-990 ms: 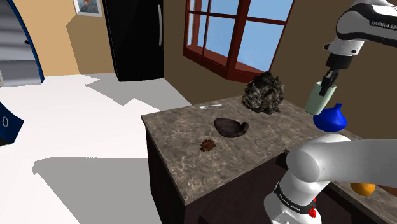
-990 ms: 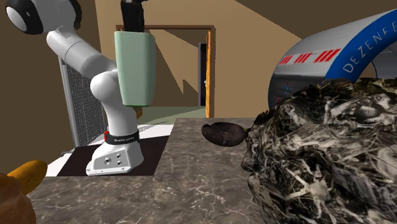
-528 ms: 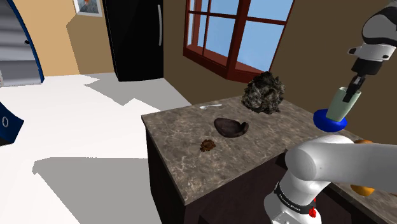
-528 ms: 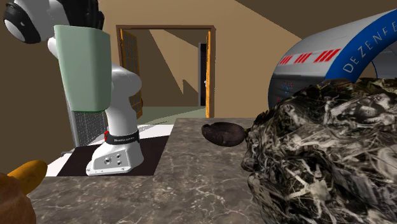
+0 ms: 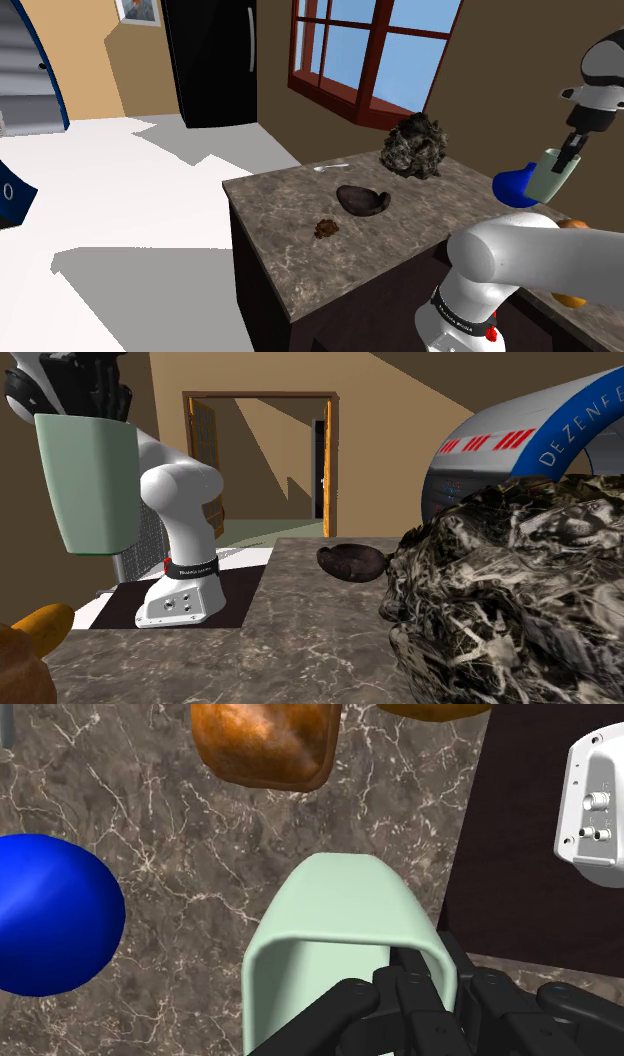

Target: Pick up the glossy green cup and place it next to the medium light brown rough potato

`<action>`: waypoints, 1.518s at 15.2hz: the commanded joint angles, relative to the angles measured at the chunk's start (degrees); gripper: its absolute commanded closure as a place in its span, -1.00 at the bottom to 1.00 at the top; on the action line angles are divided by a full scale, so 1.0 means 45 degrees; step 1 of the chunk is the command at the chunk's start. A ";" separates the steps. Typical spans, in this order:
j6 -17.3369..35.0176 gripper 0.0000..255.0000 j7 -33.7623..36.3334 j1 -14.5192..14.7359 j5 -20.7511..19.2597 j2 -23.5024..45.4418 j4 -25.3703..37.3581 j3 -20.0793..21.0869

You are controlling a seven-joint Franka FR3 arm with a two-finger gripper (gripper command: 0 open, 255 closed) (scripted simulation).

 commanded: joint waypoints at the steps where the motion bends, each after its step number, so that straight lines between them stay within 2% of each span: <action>1: 0.0227 1.00 0.0050 -0.0072 -0.0137 -0.0140 -0.0350 -0.0130; 23: 0.3002 1.00 0.0655 -0.0651 -0.2080 -0.0911 -0.3693 -0.2281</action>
